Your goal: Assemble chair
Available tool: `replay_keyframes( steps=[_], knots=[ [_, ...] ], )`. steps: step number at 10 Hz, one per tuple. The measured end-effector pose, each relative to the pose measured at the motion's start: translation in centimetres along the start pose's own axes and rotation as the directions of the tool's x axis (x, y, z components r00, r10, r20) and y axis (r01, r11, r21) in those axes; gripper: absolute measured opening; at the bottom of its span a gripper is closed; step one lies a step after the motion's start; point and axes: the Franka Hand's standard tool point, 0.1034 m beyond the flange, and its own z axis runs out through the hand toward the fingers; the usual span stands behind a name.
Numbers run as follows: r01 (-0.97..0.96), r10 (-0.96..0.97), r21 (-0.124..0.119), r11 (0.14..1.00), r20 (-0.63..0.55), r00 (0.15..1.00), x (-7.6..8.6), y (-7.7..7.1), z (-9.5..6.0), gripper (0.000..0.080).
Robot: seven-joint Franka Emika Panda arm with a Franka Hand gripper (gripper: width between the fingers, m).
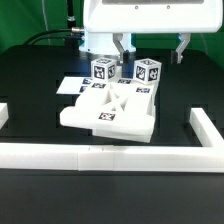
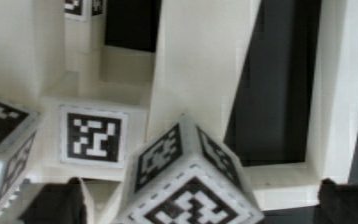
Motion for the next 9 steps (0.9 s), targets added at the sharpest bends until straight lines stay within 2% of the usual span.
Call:
replay_keyframes(
  steps=[2,6,8,9],
  knots=[
    [0.003,-0.003,0.003,1.000,0.138,0.990,-0.51,-0.49,0.19,0.0648],
    [0.049,-0.049,0.001,0.999,0.150,0.987,-0.20,-0.36,0.40,0.0648],
    [0.321,-0.317,-0.001,0.947,0.152,0.936,-0.06,0.15,0.37,0.0648],
    [0.413,-0.409,0.008,0.911,0.155,0.899,-0.05,0.30,0.40,0.0648]
  ],
)
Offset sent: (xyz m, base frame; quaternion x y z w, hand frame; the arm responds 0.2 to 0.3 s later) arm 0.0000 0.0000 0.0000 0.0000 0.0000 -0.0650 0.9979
